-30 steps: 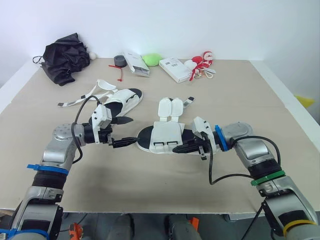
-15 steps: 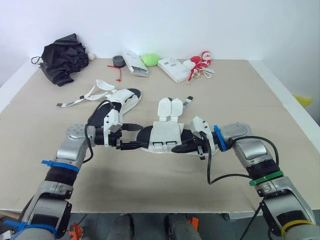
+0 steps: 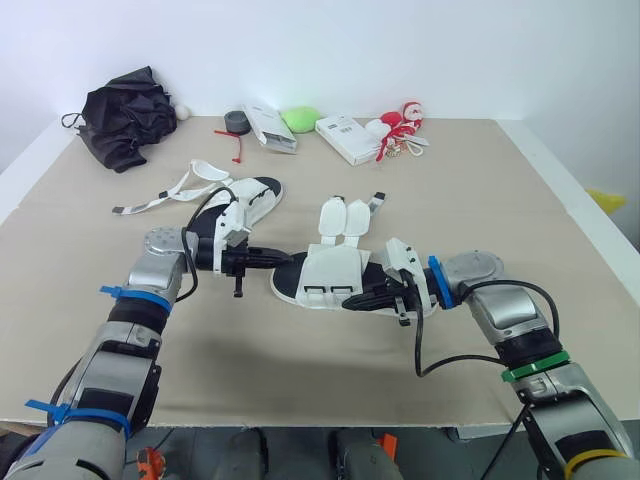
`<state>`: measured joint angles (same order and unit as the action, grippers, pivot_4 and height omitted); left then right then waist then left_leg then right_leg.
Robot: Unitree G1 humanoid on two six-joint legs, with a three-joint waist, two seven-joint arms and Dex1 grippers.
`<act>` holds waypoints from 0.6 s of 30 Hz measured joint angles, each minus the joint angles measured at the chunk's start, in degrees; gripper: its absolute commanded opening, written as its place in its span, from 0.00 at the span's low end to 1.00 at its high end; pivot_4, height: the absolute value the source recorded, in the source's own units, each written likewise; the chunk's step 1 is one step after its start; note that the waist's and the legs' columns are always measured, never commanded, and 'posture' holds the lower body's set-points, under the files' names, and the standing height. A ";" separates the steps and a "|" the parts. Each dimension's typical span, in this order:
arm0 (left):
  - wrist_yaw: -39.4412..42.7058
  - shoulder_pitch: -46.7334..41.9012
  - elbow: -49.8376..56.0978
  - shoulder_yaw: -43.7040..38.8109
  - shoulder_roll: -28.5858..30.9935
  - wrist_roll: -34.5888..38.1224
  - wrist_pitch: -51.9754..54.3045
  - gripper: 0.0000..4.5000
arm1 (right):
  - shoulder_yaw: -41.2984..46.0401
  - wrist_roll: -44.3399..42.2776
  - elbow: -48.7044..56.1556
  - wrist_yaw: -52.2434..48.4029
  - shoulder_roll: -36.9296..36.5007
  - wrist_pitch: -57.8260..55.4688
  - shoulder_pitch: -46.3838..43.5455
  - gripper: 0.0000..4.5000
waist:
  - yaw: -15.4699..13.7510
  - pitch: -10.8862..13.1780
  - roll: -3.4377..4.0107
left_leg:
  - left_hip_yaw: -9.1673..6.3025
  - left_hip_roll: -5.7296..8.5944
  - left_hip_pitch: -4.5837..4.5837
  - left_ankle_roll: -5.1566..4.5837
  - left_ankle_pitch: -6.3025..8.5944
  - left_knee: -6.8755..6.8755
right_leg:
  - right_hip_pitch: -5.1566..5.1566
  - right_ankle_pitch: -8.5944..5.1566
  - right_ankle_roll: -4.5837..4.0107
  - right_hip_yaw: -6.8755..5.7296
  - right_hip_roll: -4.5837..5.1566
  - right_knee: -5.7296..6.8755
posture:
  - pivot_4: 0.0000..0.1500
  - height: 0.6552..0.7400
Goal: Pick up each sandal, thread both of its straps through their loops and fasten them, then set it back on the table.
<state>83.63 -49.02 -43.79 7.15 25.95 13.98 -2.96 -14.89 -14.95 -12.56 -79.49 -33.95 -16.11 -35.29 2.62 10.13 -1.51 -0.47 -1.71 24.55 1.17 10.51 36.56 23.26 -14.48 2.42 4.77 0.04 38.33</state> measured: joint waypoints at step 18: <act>-0.62 -3.69 -10.41 3.49 -2.99 -8.27 -16.96 0.01 | 0.37 -0.20 2.64 1.05 -0.32 -1.49 1.24 0.00 | -0.04 -0.01 -0.01 | -0.03 -0.02 -0.03 -0.01 -0.01 0.06 | -0.04 -0.01 0.04 0.00 -0.04 0.06 | 1.00 1.00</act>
<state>83.01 -52.70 -54.20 10.64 22.96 5.71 -19.92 -14.53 -15.15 -9.93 -78.44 -34.26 -17.60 -34.05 2.58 10.12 -1.52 -0.50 -1.73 24.52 1.16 10.50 36.63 23.22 -14.48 2.46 4.77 0.01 38.39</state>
